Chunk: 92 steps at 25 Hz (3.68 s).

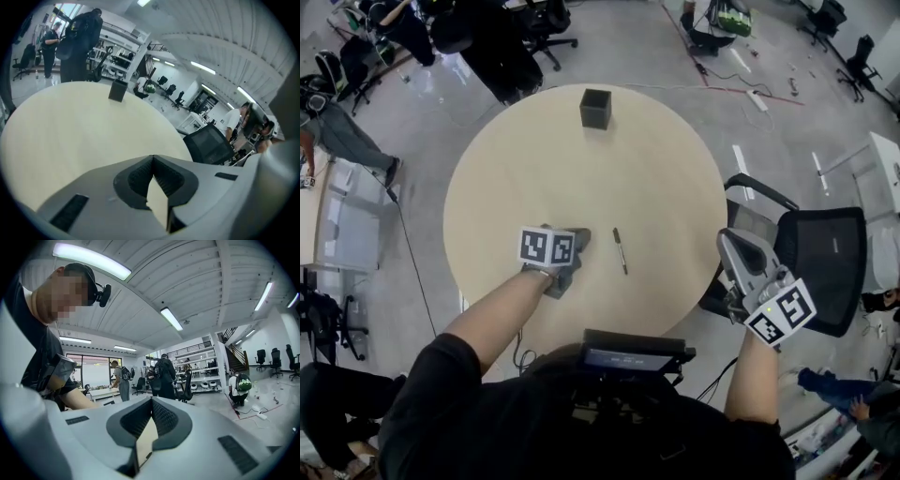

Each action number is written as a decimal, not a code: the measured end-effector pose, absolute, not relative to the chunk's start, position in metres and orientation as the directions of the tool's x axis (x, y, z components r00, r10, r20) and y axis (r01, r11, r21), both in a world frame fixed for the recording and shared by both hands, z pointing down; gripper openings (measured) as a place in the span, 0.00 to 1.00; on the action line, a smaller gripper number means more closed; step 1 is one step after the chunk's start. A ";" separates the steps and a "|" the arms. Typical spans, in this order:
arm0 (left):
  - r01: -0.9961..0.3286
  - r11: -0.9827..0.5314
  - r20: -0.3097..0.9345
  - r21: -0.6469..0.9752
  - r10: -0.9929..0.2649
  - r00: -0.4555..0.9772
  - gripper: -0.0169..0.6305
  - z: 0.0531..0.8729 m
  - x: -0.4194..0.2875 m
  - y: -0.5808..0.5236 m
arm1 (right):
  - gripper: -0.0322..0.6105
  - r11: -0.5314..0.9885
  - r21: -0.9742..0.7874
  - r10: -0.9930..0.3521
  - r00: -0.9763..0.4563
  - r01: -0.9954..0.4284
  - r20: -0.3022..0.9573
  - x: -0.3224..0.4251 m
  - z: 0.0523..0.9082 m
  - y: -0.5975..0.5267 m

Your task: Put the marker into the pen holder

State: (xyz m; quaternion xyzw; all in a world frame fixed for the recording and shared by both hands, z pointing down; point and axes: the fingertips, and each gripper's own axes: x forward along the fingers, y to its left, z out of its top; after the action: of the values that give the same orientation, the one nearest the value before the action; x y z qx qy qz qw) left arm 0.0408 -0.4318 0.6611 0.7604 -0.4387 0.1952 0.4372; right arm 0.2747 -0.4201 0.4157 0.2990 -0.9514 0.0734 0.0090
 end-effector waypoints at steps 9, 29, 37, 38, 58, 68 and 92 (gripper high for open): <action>-0.869 -0.094 0.829 0.487 -0.265 0.493 0.28 0.758 0.081 -0.449 | 0.06 0.781 -0.181 -0.597 -0.800 -0.598 0.066 0.296 0.442 -0.425; -0.987 0.017 0.980 0.160 -0.122 0.156 0.27 0.822 0.090 -0.453 | 0.06 0.708 -0.260 -0.674 -0.738 -0.656 0.029 0.371 0.461 -0.413; -0.988 -0.047 0.977 0.147 -0.151 0.152 0.12 0.820 0.079 -0.449 | 0.06 0.694 -0.274 -0.685 -0.728 -0.666 0.038 0.376 0.462 -0.409; -0.985 -0.051 0.974 0.165 -0.152 0.171 0.12 0.820 0.079 -0.449 | 0.06 0.694 -0.273 -0.685 -0.728 -0.667 0.038 0.376 0.461 -0.409; -0.841 -0.365 0.278 0.399 -0.826 0.490 0.12 0.433 -0.033 -0.486 | 0.06 0.812 -0.190 -0.566 -0.824 -0.552 -0.026 0.260 0.385 -0.448; -0.916 -0.333 0.031 0.222 -0.937 0.348 0.12 0.298 -0.168 -0.457 | 0.06 0.889 -0.100 -0.456 -0.885 -0.447 -0.096 0.164 0.329 -0.487; -0.847 -0.470 -0.105 0.248 -0.883 0.458 0.12 0.383 -0.135 -0.725 | 0.06 0.852 -0.177 -0.506 -0.862 -0.492 -0.036 0.129 0.421 -0.609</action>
State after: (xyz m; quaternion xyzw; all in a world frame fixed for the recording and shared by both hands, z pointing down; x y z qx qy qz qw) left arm -0.1354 -0.7246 0.3830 0.8502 -0.5087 -0.1097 0.0800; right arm 0.1295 -0.6094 0.4215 0.2595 -0.9615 0.0811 -0.0404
